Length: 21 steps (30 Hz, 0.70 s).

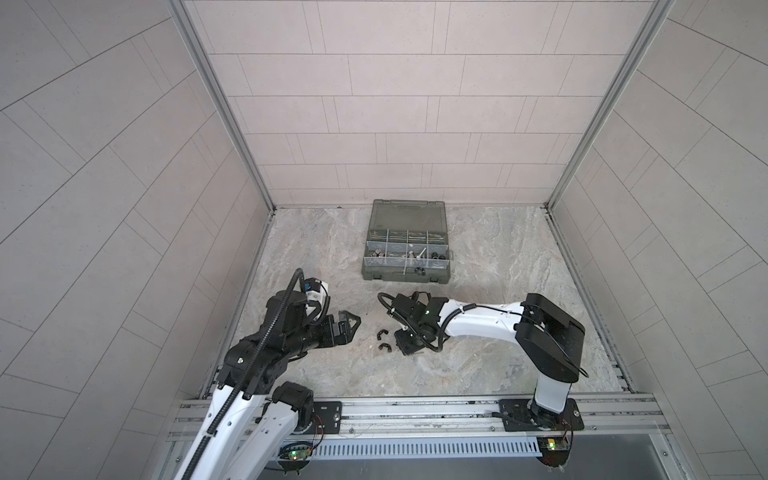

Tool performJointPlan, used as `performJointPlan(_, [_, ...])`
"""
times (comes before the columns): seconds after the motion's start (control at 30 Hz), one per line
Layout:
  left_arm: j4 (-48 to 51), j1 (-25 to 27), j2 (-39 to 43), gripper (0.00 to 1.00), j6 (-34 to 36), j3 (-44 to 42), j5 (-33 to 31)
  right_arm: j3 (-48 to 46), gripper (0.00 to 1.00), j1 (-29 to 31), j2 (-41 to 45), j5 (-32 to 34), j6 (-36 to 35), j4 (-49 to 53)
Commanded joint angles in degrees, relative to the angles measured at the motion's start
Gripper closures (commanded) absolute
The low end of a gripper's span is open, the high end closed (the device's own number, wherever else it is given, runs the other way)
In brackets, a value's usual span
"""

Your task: Sort the screws and nuts into containers

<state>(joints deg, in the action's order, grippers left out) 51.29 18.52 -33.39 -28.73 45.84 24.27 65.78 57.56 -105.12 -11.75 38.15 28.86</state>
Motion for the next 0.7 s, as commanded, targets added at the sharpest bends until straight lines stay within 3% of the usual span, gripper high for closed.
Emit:
performJointPlan(0.0, [0.22, 0.13, -0.01, 0.02, -0.36, 0.56, -0.36, 1.28, 0.72, -0.21, -0.44, -0.32, 0.46, 0.42])
performJointPlan(0.2, [0.34, 0.18, 0.42, 0.02, -0.37, 0.57, -0.44, 1.32, 0.65, -0.73, 0.53, -1.89, 1.75, -0.77])
performJointPlan(0.67, [1.00, 0.11, 1.30, 0.02, -0.27, 0.66, -0.44, 2.95, 0.65, -2.28, -1.58, -6.10, 3.19, -3.64])
